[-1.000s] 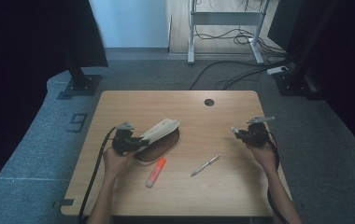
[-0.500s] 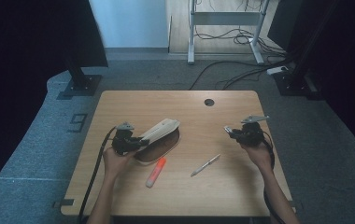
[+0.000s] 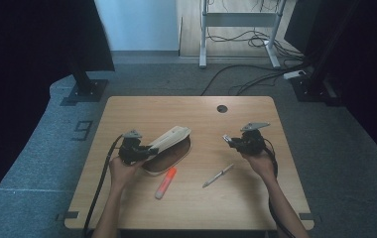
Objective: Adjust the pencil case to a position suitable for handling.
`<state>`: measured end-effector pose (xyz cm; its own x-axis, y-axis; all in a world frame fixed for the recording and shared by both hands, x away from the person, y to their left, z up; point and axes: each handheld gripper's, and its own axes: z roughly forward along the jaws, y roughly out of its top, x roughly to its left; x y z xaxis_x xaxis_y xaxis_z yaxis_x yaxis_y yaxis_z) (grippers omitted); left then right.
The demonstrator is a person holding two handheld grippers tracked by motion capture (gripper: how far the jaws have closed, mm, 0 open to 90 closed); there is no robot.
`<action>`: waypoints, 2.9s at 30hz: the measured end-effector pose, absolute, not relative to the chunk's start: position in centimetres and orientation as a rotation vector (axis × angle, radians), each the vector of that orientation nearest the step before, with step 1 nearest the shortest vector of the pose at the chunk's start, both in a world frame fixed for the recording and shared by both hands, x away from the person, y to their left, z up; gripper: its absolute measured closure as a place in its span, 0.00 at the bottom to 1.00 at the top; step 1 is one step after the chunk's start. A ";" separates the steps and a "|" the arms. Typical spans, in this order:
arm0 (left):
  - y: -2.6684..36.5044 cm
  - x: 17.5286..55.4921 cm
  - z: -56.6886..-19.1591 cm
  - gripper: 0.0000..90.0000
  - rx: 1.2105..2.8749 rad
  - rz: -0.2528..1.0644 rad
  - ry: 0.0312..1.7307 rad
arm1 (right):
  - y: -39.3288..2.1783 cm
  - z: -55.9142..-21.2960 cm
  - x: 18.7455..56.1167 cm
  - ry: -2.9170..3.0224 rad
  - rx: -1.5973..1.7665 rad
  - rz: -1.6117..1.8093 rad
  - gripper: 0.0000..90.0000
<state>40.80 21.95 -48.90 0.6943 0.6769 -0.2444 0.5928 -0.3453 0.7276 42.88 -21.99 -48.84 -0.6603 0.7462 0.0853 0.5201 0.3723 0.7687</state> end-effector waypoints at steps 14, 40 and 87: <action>22.1 40.7 -49.0 0.83 2.026 0.114 0.979 | -18.0 -49.0 43.5 2.419 1.048 1.183 0.80; 22.0 40.6 -48.9 0.83 2.032 0.118 0.972 | -11.9 -50.2 44.8 2.510 0.972 1.170 0.80; 22.1 40.5 -48.7 0.83 2.025 0.098 0.954 | -4.7 -52.9 48.3 2.524 0.966 1.052 0.80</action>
